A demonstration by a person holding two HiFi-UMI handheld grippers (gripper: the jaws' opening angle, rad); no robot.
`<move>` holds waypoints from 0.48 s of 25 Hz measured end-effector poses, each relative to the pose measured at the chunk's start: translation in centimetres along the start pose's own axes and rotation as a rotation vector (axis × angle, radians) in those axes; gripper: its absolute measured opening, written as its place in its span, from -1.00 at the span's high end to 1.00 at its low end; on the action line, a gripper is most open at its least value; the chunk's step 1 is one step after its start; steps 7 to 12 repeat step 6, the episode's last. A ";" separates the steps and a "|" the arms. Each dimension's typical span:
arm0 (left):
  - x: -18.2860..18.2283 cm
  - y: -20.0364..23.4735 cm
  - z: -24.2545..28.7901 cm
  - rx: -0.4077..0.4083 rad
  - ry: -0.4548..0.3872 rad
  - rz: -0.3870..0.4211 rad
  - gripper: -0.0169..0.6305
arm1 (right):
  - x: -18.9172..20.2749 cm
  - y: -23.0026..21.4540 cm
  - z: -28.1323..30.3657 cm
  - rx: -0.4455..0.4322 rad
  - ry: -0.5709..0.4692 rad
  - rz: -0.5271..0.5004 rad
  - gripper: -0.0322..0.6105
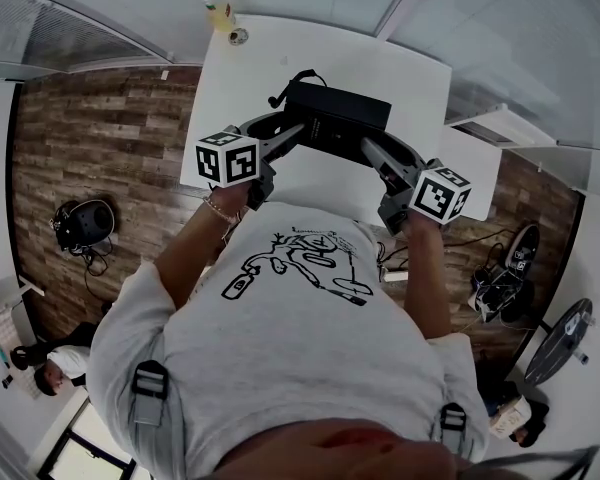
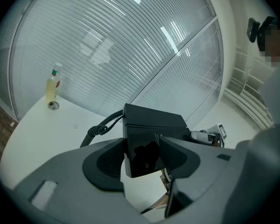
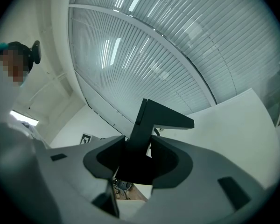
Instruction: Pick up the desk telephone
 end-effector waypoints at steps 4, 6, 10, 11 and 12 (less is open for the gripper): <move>0.1 0.2 0.3 0.000 0.004 0.001 0.25 | 0.0 -0.3 0.1 0.001 -0.001 0.005 0.39; 0.1 0.3 0.3 0.000 0.006 0.002 0.25 | 0.1 -0.4 0.1 0.001 -0.001 0.007 0.39; 0.1 0.3 0.3 0.000 0.006 0.002 0.25 | 0.1 -0.4 0.1 0.001 -0.001 0.007 0.39; 0.1 0.3 0.3 0.000 0.006 0.002 0.25 | 0.1 -0.4 0.1 0.001 -0.001 0.007 0.39; 0.1 0.3 0.3 0.000 0.006 0.002 0.25 | 0.1 -0.4 0.1 0.001 -0.001 0.007 0.39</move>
Point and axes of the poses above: the fingertips, and each gripper's own axes: z forward along the fingers, y to its left, x out of its underside, the point moved 2 cm from there along -z, backward along the fingers, and after that the axes turned 7 degrees about x, right-handed, at the moved point
